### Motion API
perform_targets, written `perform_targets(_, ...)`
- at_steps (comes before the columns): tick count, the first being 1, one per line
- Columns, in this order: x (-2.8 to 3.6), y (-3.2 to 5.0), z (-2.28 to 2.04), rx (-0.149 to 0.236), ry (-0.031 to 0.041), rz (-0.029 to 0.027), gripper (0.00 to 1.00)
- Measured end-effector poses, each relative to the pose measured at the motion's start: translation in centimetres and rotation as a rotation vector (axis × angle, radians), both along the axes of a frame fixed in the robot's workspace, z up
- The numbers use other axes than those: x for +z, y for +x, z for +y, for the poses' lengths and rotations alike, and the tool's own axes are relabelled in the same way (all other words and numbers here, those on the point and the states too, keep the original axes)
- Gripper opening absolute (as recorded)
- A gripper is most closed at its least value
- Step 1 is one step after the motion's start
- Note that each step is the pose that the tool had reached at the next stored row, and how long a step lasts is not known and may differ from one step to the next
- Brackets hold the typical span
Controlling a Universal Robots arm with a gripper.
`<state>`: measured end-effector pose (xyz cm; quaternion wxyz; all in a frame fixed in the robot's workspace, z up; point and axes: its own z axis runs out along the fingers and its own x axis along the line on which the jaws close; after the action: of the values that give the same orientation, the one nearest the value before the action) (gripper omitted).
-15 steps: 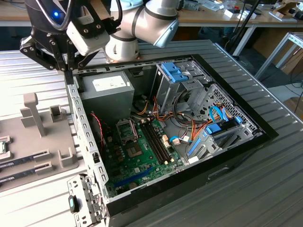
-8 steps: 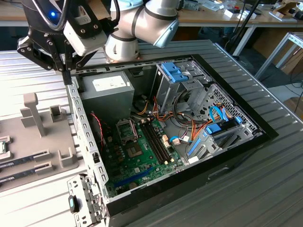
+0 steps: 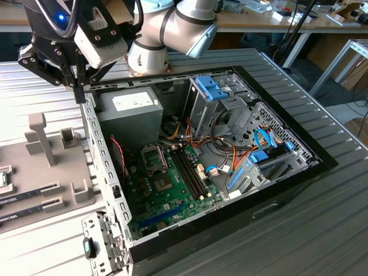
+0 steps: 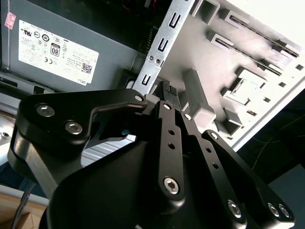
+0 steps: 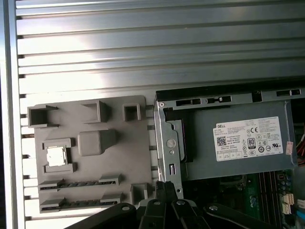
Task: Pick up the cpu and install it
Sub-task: 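Reach for the cpu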
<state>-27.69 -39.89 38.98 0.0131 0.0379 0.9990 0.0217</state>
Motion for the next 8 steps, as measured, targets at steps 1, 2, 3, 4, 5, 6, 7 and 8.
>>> perform_targets(1, 0.00, -0.03, 0.00, 0.000, 0.0000, 0.0000, 0.11)
perform_targets(2, 0.00, -0.07, 0.00, 0.000, 0.0000, 0.0000, 0.11)
perform_targets(3, -0.01, -0.14, 0.00, 0.000, 0.0000, 0.0000, 0.11)
perform_targets(4, -0.01, -0.17, 0.00, 0.000, 0.0000, 0.0000, 0.11)
perform_targets(5, -0.01, -0.21, 0.00, 0.000, 0.0000, 0.0000, 0.11)
perform_targets(6, -0.01, -0.26, 0.00, 0.000, 0.0000, -0.0001, 0.11)
perform_targets(7, -0.01, -0.29, 0.00, 0.000, 0.0000, 0.0000, 0.11)
perform_targets(8, -0.01, -0.34, 0.00, 0.000, 0.0000, 0.0000, 0.11)
